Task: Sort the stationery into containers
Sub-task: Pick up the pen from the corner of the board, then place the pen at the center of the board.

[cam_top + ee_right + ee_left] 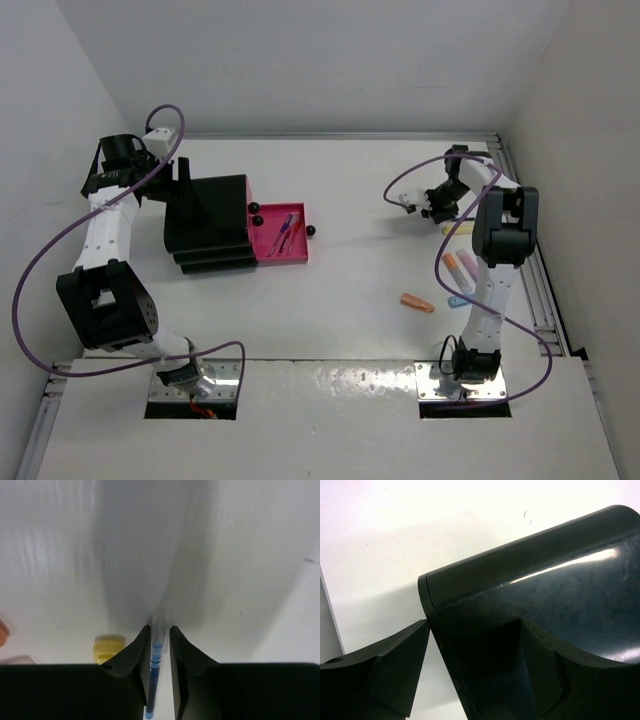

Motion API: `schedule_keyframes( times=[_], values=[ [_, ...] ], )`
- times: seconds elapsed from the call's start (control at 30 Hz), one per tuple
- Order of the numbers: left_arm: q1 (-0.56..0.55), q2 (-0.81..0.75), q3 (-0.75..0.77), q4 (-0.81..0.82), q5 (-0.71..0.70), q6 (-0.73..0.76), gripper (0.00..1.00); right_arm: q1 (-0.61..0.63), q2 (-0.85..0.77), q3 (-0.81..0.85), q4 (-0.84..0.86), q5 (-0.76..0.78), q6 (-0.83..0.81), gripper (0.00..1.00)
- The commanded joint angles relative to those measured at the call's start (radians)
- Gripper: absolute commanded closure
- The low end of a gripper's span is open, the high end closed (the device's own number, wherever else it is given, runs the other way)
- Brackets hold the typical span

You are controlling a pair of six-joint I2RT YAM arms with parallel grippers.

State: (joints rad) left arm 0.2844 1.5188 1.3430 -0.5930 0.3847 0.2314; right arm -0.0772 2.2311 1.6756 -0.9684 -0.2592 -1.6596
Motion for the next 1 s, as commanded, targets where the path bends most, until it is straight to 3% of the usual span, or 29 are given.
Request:
schedule_keyframes(
  times=[0.0, 0.17, 0.37, 0.5, 0.53, 0.67, 0.77, 0.97],
  values=[
    [0.001, 0.053, -0.030, -0.102, -0.081, 0.037, 0.21, 0.007, 0.010, -0.023, 0.064, 0.003, -0.107, 0.81],
    [0.002, 0.061, -0.025, -0.099, -0.075, 0.037, 0.21, 0.062, 0.018, -0.051, 0.305, -0.024, -0.068, 0.94],
    [-0.001, 0.063, -0.021, -0.102, -0.073, 0.040, 0.21, 0.198, 0.056, -0.004, 0.421, -0.095, 0.076, 0.98],
    [0.002, 0.052, -0.021, -0.102, -0.076, 0.042, 0.21, 0.298, 0.047, 0.045, 0.408, -0.156, 0.352, 1.00],
    [0.001, 0.052, -0.021, -0.102, -0.076, 0.043, 0.21, 0.333, 0.042, 0.058, 0.418, -0.161, 0.521, 1.00],
    [0.001, 0.046, -0.021, -0.102, -0.075, 0.037, 0.22, 0.396, -0.002, 0.058, 0.396, -0.210, 0.899, 1.00],
    [0.001, 0.040, -0.024, -0.099, -0.069, 0.031, 0.22, 0.432, -0.037, 0.042, 0.372, -0.195, 1.342, 1.00],
    [0.001, 0.032, -0.038, -0.090, -0.053, 0.022, 0.22, 0.455, -0.138, -0.166, 0.436, -0.059, 1.823, 1.00]
  ],
)
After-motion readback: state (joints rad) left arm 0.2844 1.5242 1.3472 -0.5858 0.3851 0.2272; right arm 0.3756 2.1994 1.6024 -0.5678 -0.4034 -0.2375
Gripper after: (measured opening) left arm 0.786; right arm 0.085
